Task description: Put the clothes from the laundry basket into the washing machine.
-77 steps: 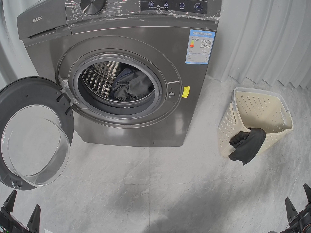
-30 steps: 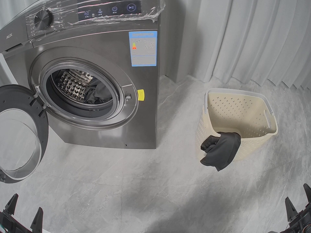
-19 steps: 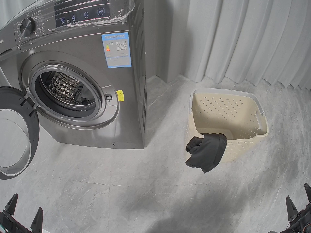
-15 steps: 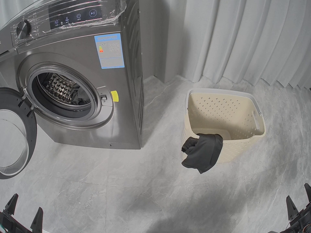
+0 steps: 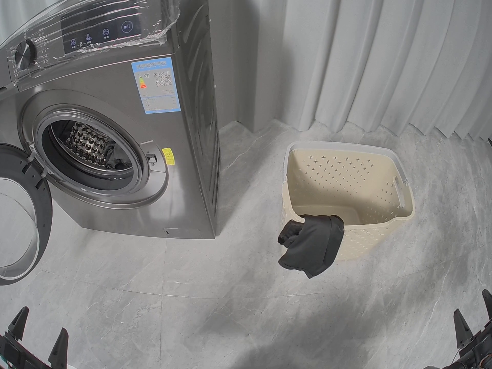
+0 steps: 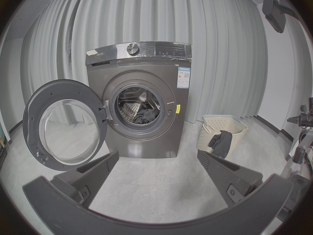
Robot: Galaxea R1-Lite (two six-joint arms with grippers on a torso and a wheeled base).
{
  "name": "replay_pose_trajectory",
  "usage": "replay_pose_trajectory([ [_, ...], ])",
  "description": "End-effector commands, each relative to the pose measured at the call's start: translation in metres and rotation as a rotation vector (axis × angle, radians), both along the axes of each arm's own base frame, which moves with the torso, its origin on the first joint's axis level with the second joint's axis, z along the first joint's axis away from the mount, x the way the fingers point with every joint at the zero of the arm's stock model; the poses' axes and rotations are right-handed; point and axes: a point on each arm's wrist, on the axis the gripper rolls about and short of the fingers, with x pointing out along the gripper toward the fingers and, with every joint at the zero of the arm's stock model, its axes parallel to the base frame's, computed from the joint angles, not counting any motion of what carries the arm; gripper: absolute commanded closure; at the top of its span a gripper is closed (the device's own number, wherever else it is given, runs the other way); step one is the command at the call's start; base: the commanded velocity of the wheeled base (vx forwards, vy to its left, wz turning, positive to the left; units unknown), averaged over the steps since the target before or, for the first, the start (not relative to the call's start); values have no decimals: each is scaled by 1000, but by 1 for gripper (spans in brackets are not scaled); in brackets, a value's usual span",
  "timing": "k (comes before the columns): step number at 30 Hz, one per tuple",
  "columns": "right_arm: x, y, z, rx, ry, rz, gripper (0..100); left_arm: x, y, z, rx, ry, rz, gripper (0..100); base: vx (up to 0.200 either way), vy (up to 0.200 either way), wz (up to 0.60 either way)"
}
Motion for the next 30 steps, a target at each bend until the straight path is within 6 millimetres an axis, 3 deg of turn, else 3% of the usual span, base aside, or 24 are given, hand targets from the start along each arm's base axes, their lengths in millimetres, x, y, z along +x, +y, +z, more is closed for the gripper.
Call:
replay_pose_trajectory([
  [1,-10,0,32,8,-171,13,0,1,0,-5,0,8,0,0,0,0,0],
  [3,-12,0,55,20,-186,25,0,1,0,-5,2,9,0,0,0,0,0],
  [8,21,2,48,33,134,168,0,0,0,-5,3,6,0,0,0,0,0],
  [13,61,8,59,60,316,286,0,0,0,-5,2,6,0,0,0,0,0],
  [15,72,10,61,60,335,304,0,1,0,-5,2,8,0,0,0,0,0],
  [17,97,15,62,61,364,327,0,0,0,-5,2,6,0,0,0,0,0],
  [26,146,35,66,155,429,399,0,1,0,-5,2,8,0,0,0,-200,0],
  [30,172,47,62,186,460,398,0,0,0,-5,2,6,0,0,0,0,0],
])
